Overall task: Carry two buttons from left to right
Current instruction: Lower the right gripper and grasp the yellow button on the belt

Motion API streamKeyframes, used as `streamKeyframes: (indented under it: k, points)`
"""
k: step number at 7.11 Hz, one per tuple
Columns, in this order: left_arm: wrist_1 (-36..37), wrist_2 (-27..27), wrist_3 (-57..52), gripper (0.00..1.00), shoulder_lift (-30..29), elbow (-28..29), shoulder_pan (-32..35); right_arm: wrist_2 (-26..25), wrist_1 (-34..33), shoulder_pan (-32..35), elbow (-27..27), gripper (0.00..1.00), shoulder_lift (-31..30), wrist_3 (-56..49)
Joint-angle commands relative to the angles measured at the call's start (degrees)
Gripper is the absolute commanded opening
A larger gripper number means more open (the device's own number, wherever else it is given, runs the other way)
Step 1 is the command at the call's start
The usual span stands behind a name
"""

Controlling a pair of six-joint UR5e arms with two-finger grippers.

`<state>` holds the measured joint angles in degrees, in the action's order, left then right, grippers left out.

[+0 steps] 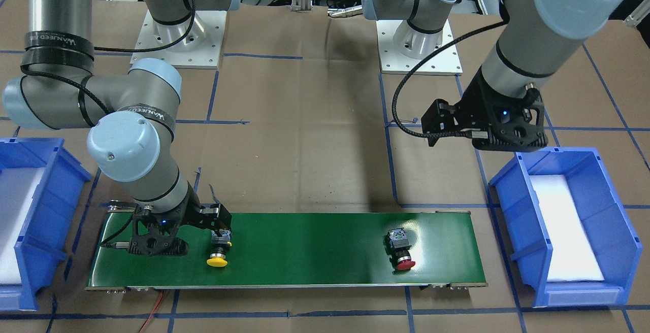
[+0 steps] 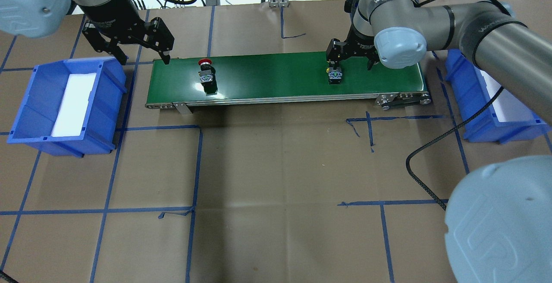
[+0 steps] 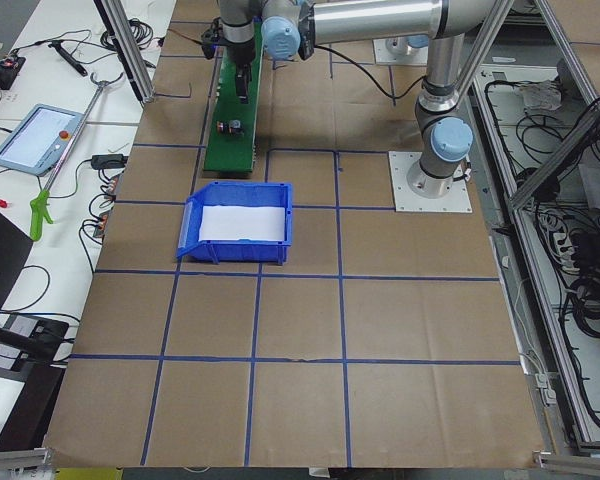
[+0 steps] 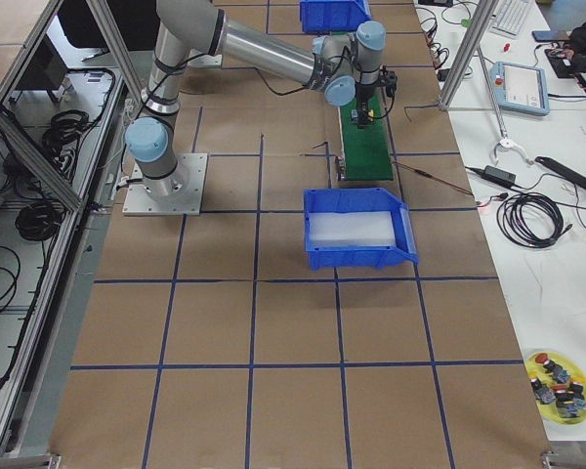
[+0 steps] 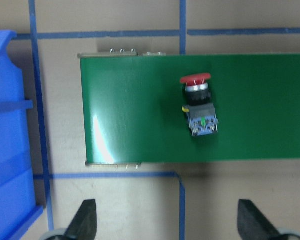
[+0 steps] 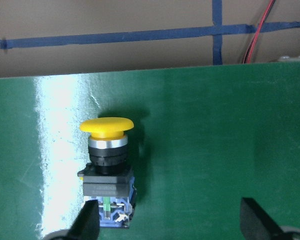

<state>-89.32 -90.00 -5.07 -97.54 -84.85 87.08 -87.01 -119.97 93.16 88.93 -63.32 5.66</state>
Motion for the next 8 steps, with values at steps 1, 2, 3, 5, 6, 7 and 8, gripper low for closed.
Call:
streamKeyframes:
  k: [1,2,3,5,6,7,8]
  points:
    - [-0.07,0.09,-0.12,1.0,3.5,-3.21,0.02,0.26,0.0,0.0,-0.16,1.0,0.39,0.05]
    - [-0.06,0.09,-0.03,1.0,3.5,-3.22,-0.07,0.17,0.0,0.0,-0.25,1.0,0.82,0.05]
    - [-0.06,0.09,-0.03,1.0,3.59,-3.22,-0.07,0.09,0.0,0.0,-1.47,1.0,1.7,-0.03]
    - [-0.06,0.09,0.14,1.0,3.68,-3.3,0.02,0.17,0.0,-0.09,-1.57,1.0,3.55,-0.21]
    - [-0.06,0.09,0.23,1.0,3.76,-3.65,0.02,0.09,0.0,-0.52,-1.13,1.0,3.64,-0.38]
    - [-0.06,0.09,0.23,1.0,3.76,-3.66,0.02,0.0,0.26,-1.74,-0.95,0.96,3.55,-0.56]
    - [-0.06,0.09,0.32,1.0,3.85,-3.66,0.02,-0.09,0.61,-2.98,-0.95,0.93,3.2,-0.91]
